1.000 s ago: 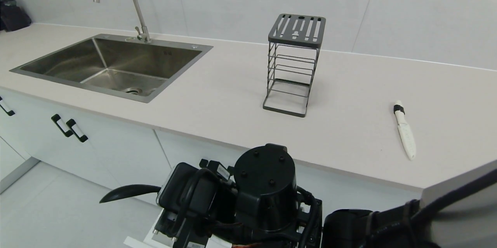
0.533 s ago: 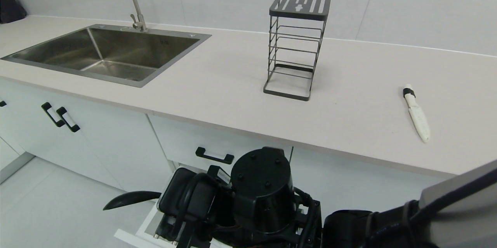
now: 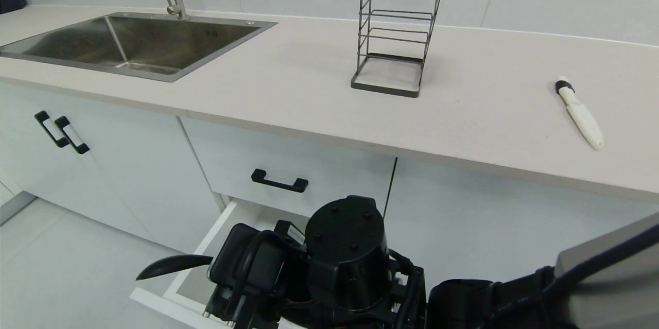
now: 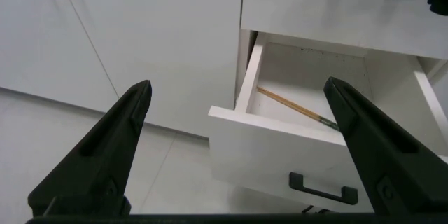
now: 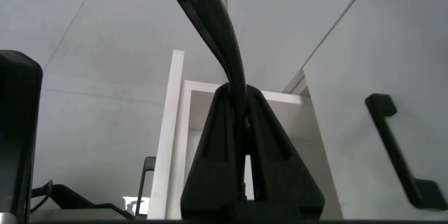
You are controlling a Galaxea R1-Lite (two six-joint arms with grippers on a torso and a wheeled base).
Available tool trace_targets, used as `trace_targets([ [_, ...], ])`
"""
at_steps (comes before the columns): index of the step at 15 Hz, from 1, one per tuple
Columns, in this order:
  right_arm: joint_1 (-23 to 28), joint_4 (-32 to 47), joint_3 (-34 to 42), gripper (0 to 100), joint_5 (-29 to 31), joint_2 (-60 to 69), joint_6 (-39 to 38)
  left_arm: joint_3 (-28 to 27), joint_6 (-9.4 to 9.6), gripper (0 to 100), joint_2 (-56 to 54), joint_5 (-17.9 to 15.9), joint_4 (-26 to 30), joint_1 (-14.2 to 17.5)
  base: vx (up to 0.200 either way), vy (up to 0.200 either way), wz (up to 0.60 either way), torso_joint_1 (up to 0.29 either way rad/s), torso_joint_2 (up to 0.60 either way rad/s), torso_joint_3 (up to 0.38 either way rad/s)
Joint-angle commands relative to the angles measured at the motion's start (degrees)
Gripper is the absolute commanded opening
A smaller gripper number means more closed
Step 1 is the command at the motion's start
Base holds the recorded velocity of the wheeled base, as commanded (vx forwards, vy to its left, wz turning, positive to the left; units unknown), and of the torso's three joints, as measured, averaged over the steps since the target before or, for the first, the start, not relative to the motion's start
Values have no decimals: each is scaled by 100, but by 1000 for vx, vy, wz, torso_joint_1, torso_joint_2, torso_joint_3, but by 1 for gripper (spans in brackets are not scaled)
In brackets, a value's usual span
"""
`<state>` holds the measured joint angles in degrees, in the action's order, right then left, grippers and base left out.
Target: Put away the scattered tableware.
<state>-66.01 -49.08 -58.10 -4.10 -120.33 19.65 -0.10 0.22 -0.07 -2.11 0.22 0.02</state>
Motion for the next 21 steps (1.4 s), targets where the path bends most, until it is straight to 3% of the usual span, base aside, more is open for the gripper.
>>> trace_targets([
  [1,-17,4,9,0,-12,-16,-5,1,-4,100,7,0,4,6,0,0,0,-144,461,305],
  [6,-17,83,0,0,-3,-16,4,1,4,100,7,0,-4,-2,0,0,0,-108,365,255],
  [21,212,645,71,0,-83,256,-5,1,-4,100,7,0,4,6,0,0,0,-3,11,6],
])
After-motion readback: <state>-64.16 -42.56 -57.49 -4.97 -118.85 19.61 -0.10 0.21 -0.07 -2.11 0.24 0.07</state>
